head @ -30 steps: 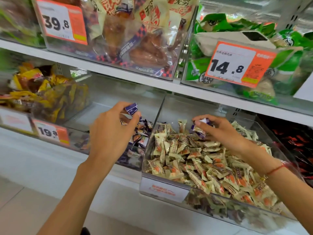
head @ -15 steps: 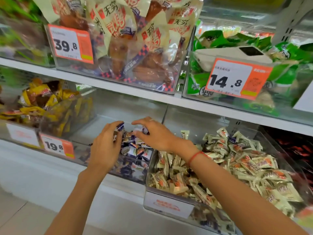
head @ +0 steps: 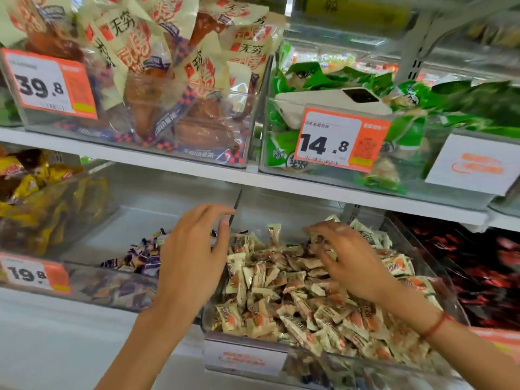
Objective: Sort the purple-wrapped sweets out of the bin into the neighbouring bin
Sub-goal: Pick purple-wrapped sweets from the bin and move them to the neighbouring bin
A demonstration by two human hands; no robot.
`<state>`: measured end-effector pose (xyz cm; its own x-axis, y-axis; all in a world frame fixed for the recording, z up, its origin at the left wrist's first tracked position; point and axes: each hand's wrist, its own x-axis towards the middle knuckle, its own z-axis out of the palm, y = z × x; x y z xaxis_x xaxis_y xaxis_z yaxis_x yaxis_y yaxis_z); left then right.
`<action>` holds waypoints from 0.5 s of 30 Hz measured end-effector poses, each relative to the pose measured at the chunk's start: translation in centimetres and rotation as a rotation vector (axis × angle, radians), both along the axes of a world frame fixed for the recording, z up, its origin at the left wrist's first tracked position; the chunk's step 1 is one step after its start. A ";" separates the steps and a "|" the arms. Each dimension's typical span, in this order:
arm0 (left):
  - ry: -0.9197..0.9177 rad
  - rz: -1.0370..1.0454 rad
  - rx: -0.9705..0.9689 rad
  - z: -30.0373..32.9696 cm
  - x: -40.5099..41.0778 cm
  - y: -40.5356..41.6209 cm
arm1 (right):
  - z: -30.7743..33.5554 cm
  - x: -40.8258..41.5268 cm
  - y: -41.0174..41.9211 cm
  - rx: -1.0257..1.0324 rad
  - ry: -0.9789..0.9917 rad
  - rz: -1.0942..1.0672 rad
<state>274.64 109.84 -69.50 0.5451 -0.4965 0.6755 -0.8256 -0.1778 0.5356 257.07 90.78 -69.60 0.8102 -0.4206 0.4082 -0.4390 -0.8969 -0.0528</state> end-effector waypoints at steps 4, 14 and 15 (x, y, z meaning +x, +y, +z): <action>-0.070 -0.374 0.375 0.7 -4.9 -4.5 | 0.1 -1.5 -6.7 0.084 0.164 -0.425; -0.132 -0.221 0.867 -3.5 -3.2 -7.2 | -0.6 1.4 -7.9 0.271 0.412 -0.446; -0.145 -0.179 0.837 -3.5 -3.3 -7.0 | -0.5 1.5 -7.6 0.308 0.369 -0.380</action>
